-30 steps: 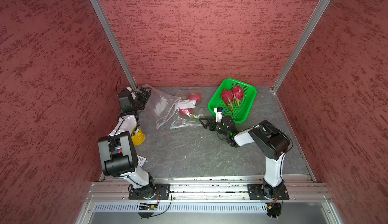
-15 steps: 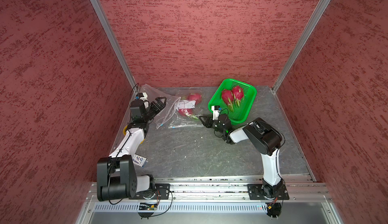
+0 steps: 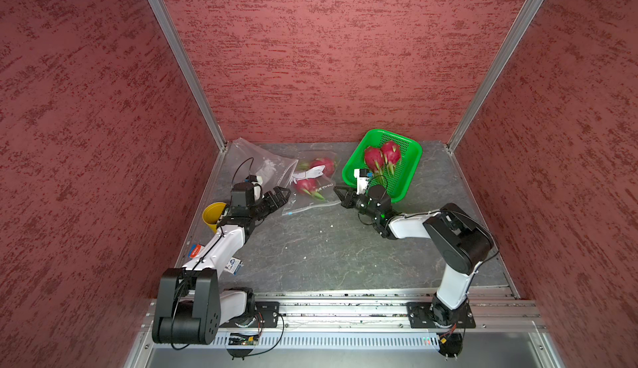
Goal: Open the zip-top bag and take out the dragon fruit
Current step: Pick up the zipper food storage bag at the center of the board.
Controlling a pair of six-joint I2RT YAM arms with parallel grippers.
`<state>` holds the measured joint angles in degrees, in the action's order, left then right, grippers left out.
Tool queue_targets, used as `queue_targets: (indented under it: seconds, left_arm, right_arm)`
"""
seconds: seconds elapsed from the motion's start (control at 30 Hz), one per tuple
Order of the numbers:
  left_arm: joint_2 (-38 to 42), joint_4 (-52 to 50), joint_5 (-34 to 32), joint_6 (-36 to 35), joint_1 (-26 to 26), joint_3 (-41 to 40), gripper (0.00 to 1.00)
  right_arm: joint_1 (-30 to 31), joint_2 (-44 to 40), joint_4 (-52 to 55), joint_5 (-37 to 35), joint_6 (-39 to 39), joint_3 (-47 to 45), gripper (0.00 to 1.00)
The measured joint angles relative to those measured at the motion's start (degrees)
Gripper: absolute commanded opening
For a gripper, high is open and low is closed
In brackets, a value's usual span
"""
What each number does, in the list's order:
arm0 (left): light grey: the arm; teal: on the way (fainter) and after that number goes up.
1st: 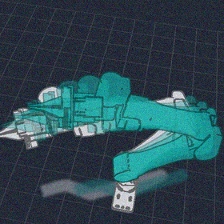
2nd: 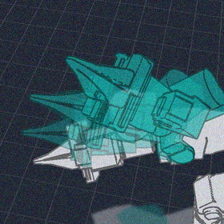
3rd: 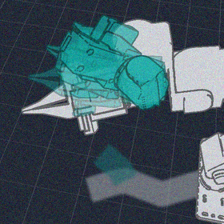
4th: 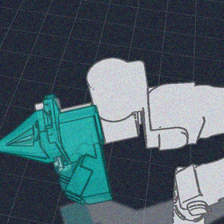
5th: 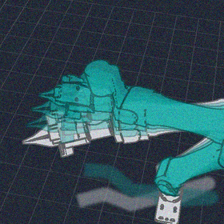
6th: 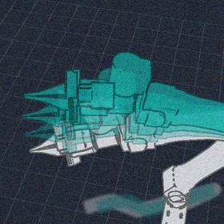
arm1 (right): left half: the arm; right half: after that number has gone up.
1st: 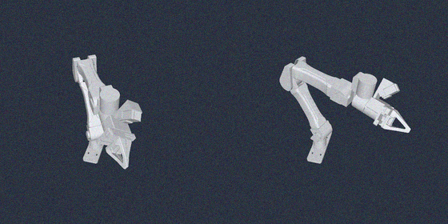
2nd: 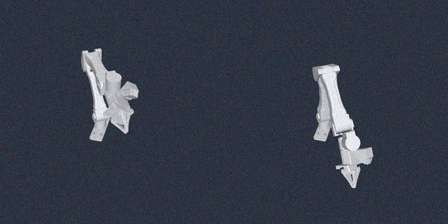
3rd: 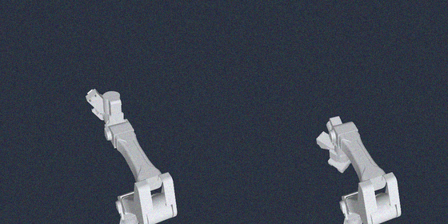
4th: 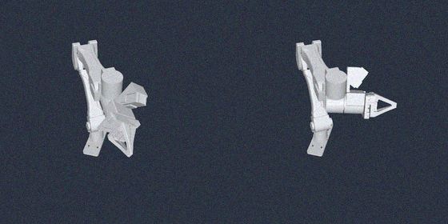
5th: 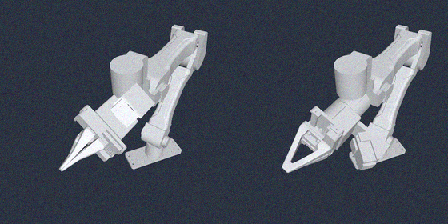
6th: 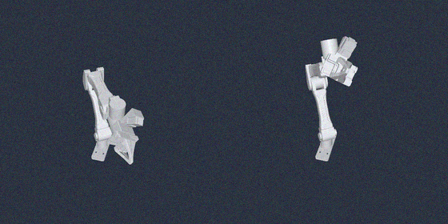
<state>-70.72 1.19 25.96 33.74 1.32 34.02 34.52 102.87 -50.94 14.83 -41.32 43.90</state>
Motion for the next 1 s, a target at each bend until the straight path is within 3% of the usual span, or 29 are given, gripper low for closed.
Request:
queue_targets:
  seconds: [0.4, 0.73, 1.0]
  left_arm:
    - [-4.1, -2.0, 0.5, -1.1, 7.6, -5.3, 0.89]
    - [-4.2, 2.4, -3.3, 0.1, 8.0, -10.2, 0.84]
    - [-9.9, 11.1, -4.3, 1.5, 8.0, -10.3, 0.64]
  right_arm:
    - [-1.0, -3.4, 3.3, 0.0, 0.2, -6.2, 0.00]
    - [-2.9, -7.2, 5.0, -0.7, 0.3, -9.5, 0.00]
    - [-3.3, -7.8, 5.1, -0.9, 0.4, -9.9, 0.00]
